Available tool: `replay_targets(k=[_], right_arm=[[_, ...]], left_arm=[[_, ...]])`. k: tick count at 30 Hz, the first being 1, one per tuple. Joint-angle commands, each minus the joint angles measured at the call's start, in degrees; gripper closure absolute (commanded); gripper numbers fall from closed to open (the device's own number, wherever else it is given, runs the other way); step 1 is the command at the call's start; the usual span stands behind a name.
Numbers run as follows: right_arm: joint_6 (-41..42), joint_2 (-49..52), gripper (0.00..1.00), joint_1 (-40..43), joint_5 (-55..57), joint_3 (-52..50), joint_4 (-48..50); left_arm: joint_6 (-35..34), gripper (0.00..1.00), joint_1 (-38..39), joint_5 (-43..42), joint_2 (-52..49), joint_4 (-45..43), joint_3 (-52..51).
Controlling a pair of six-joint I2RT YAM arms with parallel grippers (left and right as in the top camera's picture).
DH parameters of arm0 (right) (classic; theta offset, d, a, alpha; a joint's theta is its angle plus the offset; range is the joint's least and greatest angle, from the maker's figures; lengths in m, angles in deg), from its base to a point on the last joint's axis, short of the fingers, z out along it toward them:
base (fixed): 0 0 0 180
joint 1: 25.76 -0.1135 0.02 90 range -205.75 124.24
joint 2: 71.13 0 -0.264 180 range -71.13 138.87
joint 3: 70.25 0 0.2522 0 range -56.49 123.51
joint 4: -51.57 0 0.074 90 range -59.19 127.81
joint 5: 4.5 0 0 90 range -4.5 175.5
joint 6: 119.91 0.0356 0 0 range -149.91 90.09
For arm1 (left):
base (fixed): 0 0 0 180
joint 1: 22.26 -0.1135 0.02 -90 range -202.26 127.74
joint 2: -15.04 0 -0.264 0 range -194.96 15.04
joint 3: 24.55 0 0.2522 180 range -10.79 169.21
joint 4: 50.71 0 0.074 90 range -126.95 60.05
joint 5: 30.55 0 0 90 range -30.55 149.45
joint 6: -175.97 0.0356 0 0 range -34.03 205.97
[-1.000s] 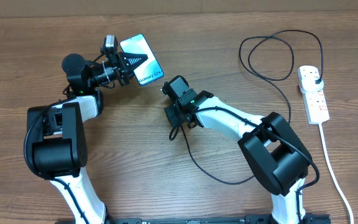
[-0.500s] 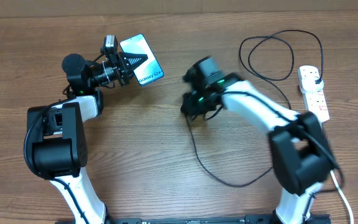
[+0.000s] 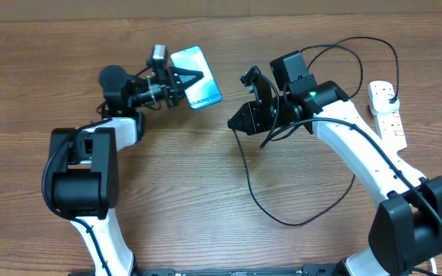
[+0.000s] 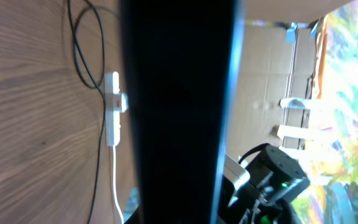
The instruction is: Plug charger to phone and switch on socket
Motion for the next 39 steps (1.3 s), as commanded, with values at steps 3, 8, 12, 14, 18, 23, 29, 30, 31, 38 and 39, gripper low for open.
replay_targets(k=[3, 8, 12, 14, 18, 23, 29, 30, 31, 38, 39], right_arm=[[-2.4, -3.4, 0.96, -0.3, 1.6, 0.8, -3.2], [-3.7, -4.9, 0.96, -0.5, -2.2, 0.8, -3.8], [-6.2, -5.6, 0.96, -0.5, -5.1, 0.8, -3.5], [-8.6, -5.6, 0.96, -0.5, -7.5, 0.7, -3.3], [-8.9, -5.6, 0.96, -0.5, -9.1, 0.2, -1.2], [-10.3, -5.6, 0.96, -0.5, -11.4, 0.1, 0.4], [-7.2, -5.4, 0.96, -0.5, -12.5, 0.0, 1.7], [-5.0, -5.4, 0.96, -0.4, -12.5, -0.5, 2.7], [-2.3, -5.4, 0.96, -0.2, -12.7, -1.1, 4.3], [6.8, -5.4, 0.96, 1.9, -24.3, -8.3, 18.4], [7.5, -5.4, 0.96, 2.3, -24.8, -9.3, 19.8]], left_arm=[[0.2, 0.96, 1.8, 2.3, 0.6, -0.6, 0.6], [1.4, 0.95, 2.3, 2.6, 0.6, -0.6, 0.6], [1.8, 0.96, 2.4, 2.6, 0.6, -0.7, 0.6], [2.4, 0.96, 2.6, 2.7, 0.6, -0.7, 0.6], [3.5, 0.96, 3.1, 3.2, 0.6, -0.9, 0.6], [3.5, 0.96, 3.1, 3.8, 0.6, -2.8, 0.6], [3.0, 0.96, 3.2, 4.6, 0.6, -2.9, 0.6], [2.5, 0.96, 3.2, 4.9, 0.6, -3.0, 0.6], [2.0, 0.96, 3.2, 5.3, 0.6, -3.9, 0.6], [-4.9, 0.96, 3.0, 8.2, 0.6, -13.2, 0.6], [-5.6, 0.96, 2.9, 8.1, 0.6, -13.3, 0.6]])
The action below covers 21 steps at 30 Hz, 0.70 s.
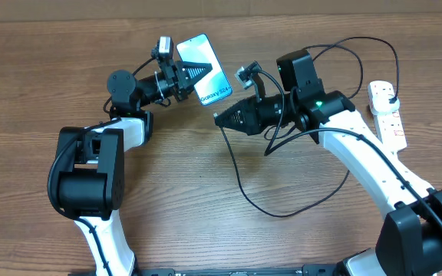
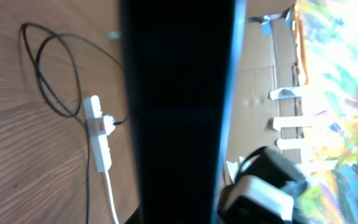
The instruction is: Plug charger to phone and switch on socket
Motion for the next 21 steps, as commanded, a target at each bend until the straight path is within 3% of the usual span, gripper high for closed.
replay_targets(k=[1, 21], right_arm=[[6.3, -1.9, 0.96, 1.9, -7.2, -4.0, 4.0], [11.5, 2.2, 0.96, 5.2, -15.3, -8.6, 12.7]], left_arm=[[-4.4, 0.96, 0.2, 2.2, 0.6, -1.4, 0.6], [-4.4, 0.96, 0.4, -6.1, 0.6, -1.4, 2.1]])
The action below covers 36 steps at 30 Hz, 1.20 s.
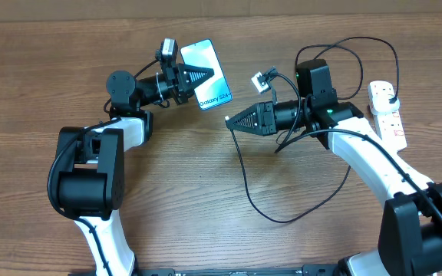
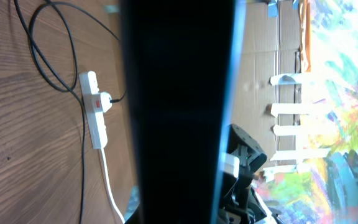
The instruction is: Plug charger to phone and switch on socket
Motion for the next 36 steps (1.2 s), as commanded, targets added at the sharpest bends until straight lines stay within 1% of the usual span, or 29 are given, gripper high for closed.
replay_targets(k=[1, 5, 8, 11, 16, 21, 36], right_arm=[[2.1, 2.5, 0.96, 0.0, -3.0, -0.3, 1.3], [2.4, 3.9, 0.96, -0.3, -2.9, -0.3, 2.0], [2.5, 4.1, 0.96, -0.9, -2.6, -0.3, 4.5], [4.9, 4.3, 0.96, -1.0, -1.5, -0.3, 6.6], [5.1, 5.1, 0.96, -1.0, -1.0, -0.3, 7.5], [7.7, 6.2, 0.96, -1.0, -1.2, -0.3, 10.0], [8.5, 6.2, 0.96, -1.2, -1.2, -0.3, 10.8]], left_arm=[[-0.7, 0.96, 0.5, -0.7, 0.6, -0.9, 1.9], [-0.7, 0.96, 0.7, -0.3, 0.6, -0.8, 1.9], [-0.7, 0.96, 0.7, -0.4, 0.6, -0.6, 1.9], [-0.7, 0.96, 0.7, -0.8, 0.6, -0.6, 1.9], [-0.7, 0.96, 0.7, -2.2, 0.6, -0.6, 1.9], [-0.7, 0.96, 0.9, -3.4, 0.6, -0.6, 1.9], [0.0, 0.96, 2.3, -3.5, 0.6, -0.6, 1.9]])
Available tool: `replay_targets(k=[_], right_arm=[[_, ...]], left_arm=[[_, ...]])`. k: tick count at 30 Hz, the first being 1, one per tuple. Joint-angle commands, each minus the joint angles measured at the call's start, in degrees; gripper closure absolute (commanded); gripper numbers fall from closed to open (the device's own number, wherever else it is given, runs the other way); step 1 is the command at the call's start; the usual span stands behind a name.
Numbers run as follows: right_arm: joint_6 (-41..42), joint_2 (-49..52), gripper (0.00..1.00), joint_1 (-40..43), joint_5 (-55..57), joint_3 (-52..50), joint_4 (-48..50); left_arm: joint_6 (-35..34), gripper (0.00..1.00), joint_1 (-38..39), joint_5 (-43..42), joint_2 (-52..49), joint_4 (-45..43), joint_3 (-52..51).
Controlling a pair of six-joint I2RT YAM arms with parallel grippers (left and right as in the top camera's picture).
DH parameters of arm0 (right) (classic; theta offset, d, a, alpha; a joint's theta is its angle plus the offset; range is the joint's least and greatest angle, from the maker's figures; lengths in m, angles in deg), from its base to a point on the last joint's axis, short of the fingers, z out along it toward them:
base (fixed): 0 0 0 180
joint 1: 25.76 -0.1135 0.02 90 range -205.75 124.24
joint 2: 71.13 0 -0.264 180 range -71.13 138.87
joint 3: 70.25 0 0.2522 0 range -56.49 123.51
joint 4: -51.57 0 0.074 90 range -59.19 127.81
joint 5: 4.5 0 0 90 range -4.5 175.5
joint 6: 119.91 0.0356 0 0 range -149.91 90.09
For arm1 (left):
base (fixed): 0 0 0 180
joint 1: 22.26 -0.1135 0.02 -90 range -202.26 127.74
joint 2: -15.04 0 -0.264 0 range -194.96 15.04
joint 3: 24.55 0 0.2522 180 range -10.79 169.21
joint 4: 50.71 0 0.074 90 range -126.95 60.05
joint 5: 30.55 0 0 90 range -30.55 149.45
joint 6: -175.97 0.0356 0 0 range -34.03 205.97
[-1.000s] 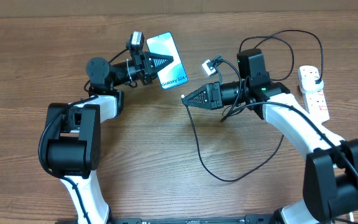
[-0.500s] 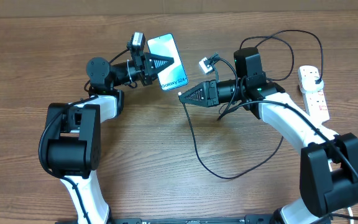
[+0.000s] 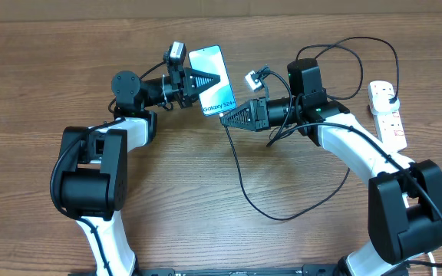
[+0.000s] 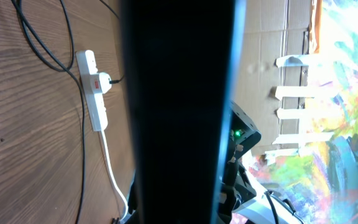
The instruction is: Plug charger to phone and switch on socket
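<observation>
A light-blue phone [image 3: 215,83] is held off the table, my left gripper [image 3: 196,80] shut on its edges. In the left wrist view the phone [image 4: 179,112] is a dark slab filling the middle. My right gripper [image 3: 229,117] points left, shut on the plug end of the black charger cable [image 3: 242,180]. Its tip lies just below the phone's lower end; whether the two touch cannot be told. The white socket strip [image 3: 387,115] lies at the far right with a plug in it, and shows as socket strip [image 4: 94,93] in the left wrist view.
The cable loops over the wooden table [image 3: 167,199] between the arms and curls behind the right arm toward the strip. The right arm's body [image 3: 359,153] spans the right side. Cardboard walls stand behind the table.
The phone has shifted slightly right and down. My right gripper's tip with the plug now sits closer under the phone's lower end.
At first the phone was held near the left arm, and my right gripper pointed down-left with the cable. Then the phone stood higher and farther right, the right gripper aimed at it. Later the right gripper lay level, a gap off. Now that gap is nearly gone.
</observation>
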Motion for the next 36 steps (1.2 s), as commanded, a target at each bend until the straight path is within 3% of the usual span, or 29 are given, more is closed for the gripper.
replay_targets(k=[1, 21, 36], right_arm=[[1.1, 0.3, 0.96, -0.3, -0.4, -0.1, 0.6], [1.1, 0.3, 0.96, -0.3, -5.7, -0.1, 1.4], [1.1, 0.3, 0.96, -0.2, -1.4, -0.1, 1.0]], left_arm=[[0.0, 0.96, 0.5, -0.3, 0.6, -0.7, 1.9], [1.9, 0.96, -0.3, 0.7, 0.6, -0.4, 1.9], [1.4, 0.96, -0.2, 1.2, 0.6, -0.4, 1.9]])
